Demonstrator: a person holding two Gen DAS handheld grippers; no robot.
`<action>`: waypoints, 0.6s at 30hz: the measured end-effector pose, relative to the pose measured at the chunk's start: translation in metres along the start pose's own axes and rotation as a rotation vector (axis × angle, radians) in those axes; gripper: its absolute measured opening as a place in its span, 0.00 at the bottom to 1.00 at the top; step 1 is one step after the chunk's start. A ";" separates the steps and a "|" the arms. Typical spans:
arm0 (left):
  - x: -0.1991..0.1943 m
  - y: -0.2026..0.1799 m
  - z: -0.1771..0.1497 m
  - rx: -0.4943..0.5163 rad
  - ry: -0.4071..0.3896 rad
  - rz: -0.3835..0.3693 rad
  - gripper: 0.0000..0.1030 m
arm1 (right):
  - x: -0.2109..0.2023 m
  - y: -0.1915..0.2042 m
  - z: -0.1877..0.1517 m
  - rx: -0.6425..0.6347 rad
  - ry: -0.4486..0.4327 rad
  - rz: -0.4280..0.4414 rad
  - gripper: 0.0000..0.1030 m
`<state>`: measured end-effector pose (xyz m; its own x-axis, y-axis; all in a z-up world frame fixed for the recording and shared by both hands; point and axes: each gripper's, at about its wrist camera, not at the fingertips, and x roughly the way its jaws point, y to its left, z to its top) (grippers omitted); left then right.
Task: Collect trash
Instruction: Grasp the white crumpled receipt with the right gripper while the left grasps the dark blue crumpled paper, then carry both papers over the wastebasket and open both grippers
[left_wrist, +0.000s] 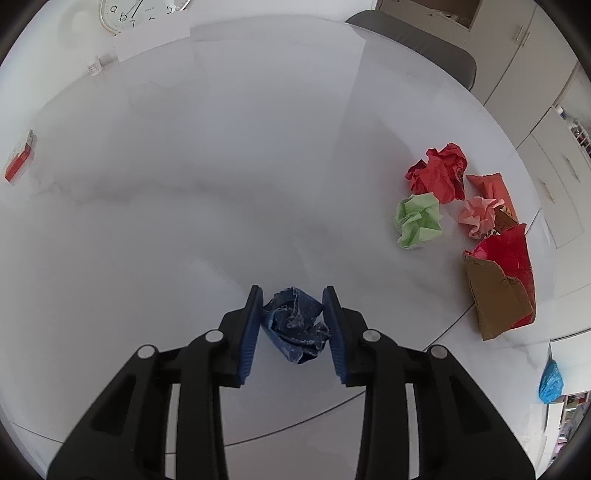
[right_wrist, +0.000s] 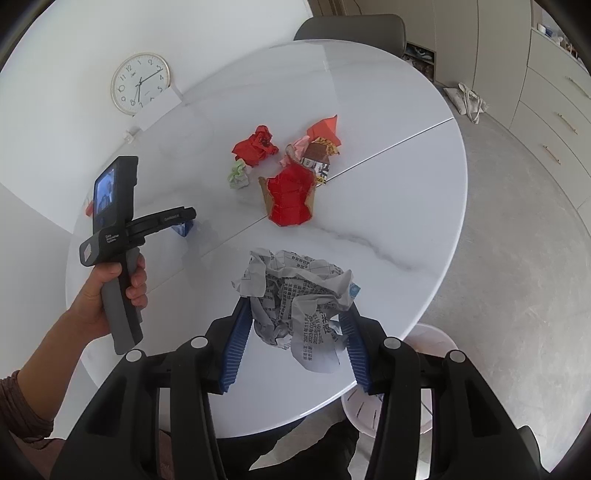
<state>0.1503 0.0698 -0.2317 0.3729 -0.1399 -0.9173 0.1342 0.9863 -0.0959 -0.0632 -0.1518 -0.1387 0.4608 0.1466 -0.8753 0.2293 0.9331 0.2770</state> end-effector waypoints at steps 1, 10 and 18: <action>-0.006 -0.003 -0.001 0.009 -0.004 0.005 0.32 | -0.002 -0.003 0.000 0.002 -0.005 -0.001 0.47; -0.103 -0.051 -0.025 0.108 -0.089 -0.008 0.32 | -0.042 -0.032 -0.010 0.016 -0.084 -0.015 0.47; -0.148 -0.094 -0.062 0.180 -0.078 -0.126 0.33 | -0.068 -0.082 -0.058 0.045 -0.081 -0.102 0.48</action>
<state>0.0259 0.0030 -0.1110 0.4118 -0.2741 -0.8691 0.3429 0.9302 -0.1309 -0.1630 -0.2191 -0.1249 0.5002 0.0230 -0.8656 0.3162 0.9258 0.2073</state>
